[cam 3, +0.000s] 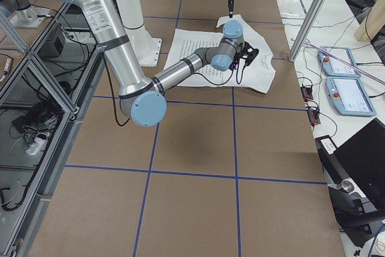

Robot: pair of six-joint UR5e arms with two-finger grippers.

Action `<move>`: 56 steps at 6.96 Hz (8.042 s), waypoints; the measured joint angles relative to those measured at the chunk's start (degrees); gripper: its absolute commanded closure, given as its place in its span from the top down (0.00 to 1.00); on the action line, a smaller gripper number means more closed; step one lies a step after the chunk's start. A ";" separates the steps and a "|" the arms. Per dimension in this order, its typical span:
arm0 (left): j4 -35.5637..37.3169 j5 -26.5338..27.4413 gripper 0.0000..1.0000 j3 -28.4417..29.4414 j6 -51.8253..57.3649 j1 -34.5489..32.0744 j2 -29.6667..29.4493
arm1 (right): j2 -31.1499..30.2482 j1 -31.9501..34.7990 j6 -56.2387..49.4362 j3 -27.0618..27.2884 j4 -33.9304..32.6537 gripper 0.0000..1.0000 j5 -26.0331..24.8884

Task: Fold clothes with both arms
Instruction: 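Grasp the other sleeve with the left gripper and lift it, then fold the held sleeve across the shirt with the left gripper, then release the sleeve with the left gripper while the right gripper moves to the hem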

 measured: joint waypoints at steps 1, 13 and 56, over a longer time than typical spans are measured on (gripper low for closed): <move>0.05 4.60 0.00 2.14 -4.48 3.22 -5.19 | -1.42 0.48 -1.28 1.01 0.01 0.99 0.65; -6.97 35.72 0.00 36.36 -21.74 20.85 -37.20 | -11.43 2.24 -5.75 10.30 0.04 1.00 4.46; 7.37 35.31 0.54 -2.97 -19.73 18.88 -12.19 | -22.14 -51.07 20.20 28.24 -26.12 0.00 -34.84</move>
